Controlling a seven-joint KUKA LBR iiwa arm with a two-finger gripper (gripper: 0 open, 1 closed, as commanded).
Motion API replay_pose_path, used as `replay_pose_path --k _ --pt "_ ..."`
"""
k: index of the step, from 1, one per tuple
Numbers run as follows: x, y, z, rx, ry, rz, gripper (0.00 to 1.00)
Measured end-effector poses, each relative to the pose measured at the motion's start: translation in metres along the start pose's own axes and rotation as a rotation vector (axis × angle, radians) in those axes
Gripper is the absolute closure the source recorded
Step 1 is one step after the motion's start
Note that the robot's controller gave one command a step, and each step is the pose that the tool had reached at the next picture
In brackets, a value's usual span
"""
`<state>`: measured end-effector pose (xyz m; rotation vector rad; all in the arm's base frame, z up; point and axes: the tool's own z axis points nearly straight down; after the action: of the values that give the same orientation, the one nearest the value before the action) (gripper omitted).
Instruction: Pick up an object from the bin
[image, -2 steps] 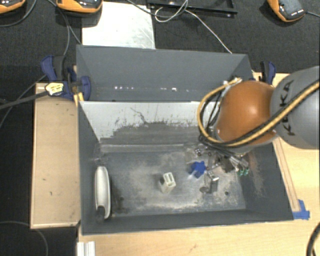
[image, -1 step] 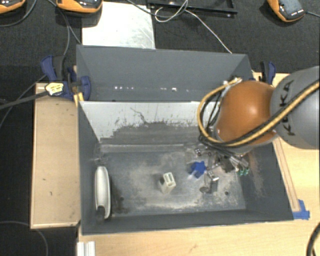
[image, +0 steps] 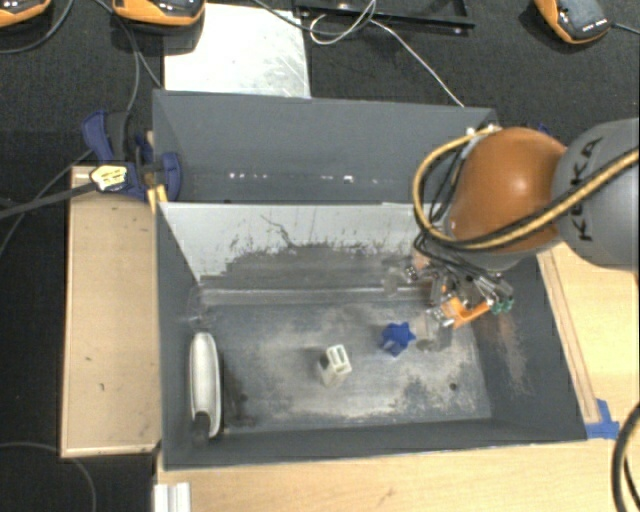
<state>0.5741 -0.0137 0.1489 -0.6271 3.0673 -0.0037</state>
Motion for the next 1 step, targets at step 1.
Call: replay_pose_path --k 1 --pt "-0.0021 0.0053 0.0303 -0.002 0.001 -0.175 0.00"
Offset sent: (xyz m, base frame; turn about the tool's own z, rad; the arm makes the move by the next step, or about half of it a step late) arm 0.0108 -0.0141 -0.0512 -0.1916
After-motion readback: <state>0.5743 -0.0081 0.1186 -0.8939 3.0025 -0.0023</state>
